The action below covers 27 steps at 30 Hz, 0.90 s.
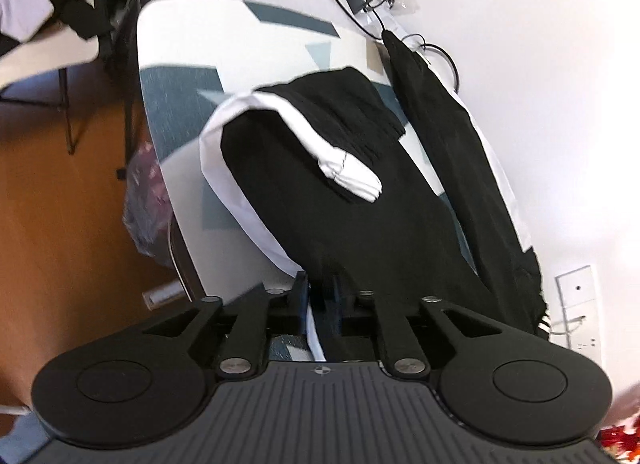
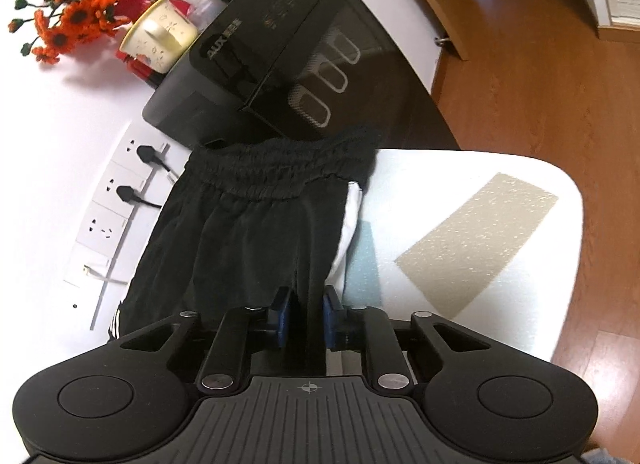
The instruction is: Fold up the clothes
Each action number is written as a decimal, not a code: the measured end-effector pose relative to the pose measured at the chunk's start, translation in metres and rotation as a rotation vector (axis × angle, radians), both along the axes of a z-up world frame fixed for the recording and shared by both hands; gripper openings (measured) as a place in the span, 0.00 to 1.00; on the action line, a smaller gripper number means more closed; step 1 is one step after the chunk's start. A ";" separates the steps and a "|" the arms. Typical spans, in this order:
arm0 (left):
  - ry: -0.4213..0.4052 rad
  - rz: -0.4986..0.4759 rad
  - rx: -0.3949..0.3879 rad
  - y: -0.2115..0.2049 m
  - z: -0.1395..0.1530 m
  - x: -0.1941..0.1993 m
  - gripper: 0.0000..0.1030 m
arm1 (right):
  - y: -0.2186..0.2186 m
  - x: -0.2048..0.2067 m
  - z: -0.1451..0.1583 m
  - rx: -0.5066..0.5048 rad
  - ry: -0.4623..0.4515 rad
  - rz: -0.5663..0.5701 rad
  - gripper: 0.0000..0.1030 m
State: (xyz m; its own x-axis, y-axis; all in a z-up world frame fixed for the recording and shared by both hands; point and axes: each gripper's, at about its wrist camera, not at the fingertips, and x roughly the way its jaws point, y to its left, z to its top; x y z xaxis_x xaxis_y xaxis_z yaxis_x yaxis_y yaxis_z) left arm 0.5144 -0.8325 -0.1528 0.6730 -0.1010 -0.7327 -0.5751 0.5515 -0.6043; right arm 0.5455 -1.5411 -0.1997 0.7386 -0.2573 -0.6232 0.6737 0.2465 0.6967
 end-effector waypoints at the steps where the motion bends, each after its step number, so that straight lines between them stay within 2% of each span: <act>1: 0.001 -0.001 -0.017 0.000 -0.003 0.000 0.25 | -0.001 -0.001 0.000 0.005 -0.001 -0.003 0.13; 3: 0.014 -0.003 -0.040 -0.002 -0.011 -0.001 0.38 | -0.002 -0.003 0.000 0.015 -0.004 -0.008 0.13; 6: 0.007 -0.002 -0.042 -0.007 -0.020 -0.006 0.39 | -0.002 -0.002 -0.001 0.023 0.006 -0.006 0.18; 8: -0.005 -0.013 -0.019 -0.011 -0.020 -0.007 0.39 | -0.002 -0.002 -0.002 0.025 0.017 -0.005 0.27; 9: -0.004 -0.023 -0.011 -0.012 -0.020 -0.006 0.37 | -0.002 -0.001 -0.004 0.022 0.019 -0.003 0.28; 10: -0.006 -0.037 -0.015 -0.012 -0.020 -0.003 0.30 | -0.001 -0.001 -0.005 0.014 0.018 0.001 0.29; 12: -0.017 -0.071 -0.040 -0.013 -0.021 0.005 0.05 | -0.001 0.003 -0.007 -0.004 0.009 0.013 0.30; 13: -0.031 -0.086 -0.034 -0.013 -0.018 0.010 0.04 | -0.002 0.006 -0.008 -0.002 0.000 0.016 0.29; 16: -0.104 -0.092 -0.014 -0.014 -0.002 0.016 0.03 | -0.009 0.013 -0.009 0.087 -0.006 0.013 0.07; 17: -0.130 -0.089 -0.028 -0.013 0.004 0.017 0.03 | -0.011 0.014 -0.006 0.112 -0.013 0.006 0.06; 20: -0.235 -0.114 -0.029 -0.009 0.031 0.011 0.03 | -0.007 0.010 0.027 0.051 -0.085 0.019 0.05; 24: -0.393 -0.198 0.113 -0.010 0.073 -0.012 0.03 | 0.003 -0.009 0.080 -0.019 -0.172 0.019 0.04; 26: -0.466 -0.203 0.135 -0.006 0.087 -0.027 0.03 | 0.009 -0.021 0.102 -0.034 -0.194 0.016 0.03; 27: -0.493 -0.191 0.118 -0.001 0.090 -0.034 0.03 | 0.013 -0.027 0.113 -0.056 -0.196 0.016 0.03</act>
